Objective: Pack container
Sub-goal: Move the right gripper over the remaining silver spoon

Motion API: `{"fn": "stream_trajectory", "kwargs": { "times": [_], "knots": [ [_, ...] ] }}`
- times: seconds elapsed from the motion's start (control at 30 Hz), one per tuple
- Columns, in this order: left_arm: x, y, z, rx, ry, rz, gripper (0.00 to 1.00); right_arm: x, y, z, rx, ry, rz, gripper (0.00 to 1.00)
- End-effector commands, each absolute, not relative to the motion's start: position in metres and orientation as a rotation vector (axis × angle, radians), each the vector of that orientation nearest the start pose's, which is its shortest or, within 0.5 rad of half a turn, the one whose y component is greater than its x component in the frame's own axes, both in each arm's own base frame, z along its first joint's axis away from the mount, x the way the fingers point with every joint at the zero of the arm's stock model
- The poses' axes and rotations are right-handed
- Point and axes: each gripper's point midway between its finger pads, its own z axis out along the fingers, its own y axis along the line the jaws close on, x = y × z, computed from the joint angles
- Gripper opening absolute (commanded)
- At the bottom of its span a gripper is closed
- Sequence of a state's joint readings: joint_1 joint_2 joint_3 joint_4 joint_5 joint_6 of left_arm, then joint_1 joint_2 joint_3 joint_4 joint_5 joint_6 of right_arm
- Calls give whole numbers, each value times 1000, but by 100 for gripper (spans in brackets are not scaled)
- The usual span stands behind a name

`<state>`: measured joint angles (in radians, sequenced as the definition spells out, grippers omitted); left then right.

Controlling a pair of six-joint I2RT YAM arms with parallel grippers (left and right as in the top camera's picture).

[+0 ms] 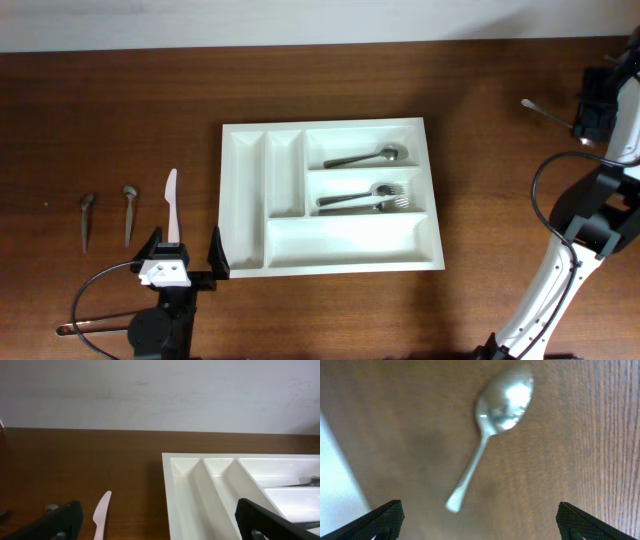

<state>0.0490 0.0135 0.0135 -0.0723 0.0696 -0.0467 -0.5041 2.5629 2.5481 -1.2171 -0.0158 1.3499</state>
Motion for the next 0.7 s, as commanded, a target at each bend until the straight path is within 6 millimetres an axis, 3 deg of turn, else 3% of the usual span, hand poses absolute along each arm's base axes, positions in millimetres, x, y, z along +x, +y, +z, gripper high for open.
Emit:
{"fn": "stream_trajectory", "kwargs": {
  "times": [0.0, 0.47, 0.5, 0.6, 0.63, 0.67],
  "knots": [
    [246, 3, 158, -44, 1644, -47, 99, 492, -270, 62, -2733, -2013, -196, 99],
    [246, 3, 158, -44, 1644, -47, 99, 485, -278, 61, -2742, -1989, -183, 99],
    [246, 3, 158, -44, 1644, -47, 99, 485, -279, 61, -2742, -1989, -183, 94],
    [246, 3, 158, -44, 1644, -47, 99, 487, -279, 61, -2746, -1992, -188, 22],
    [246, 3, 158, -44, 1644, -47, 99, 488, -280, 61, -2752, -1996, -193, 5],
    [246, 3, 158, -44, 1644, -47, 99, 490, -282, 62, -2760, -2001, -198, 4]
  ]
}}
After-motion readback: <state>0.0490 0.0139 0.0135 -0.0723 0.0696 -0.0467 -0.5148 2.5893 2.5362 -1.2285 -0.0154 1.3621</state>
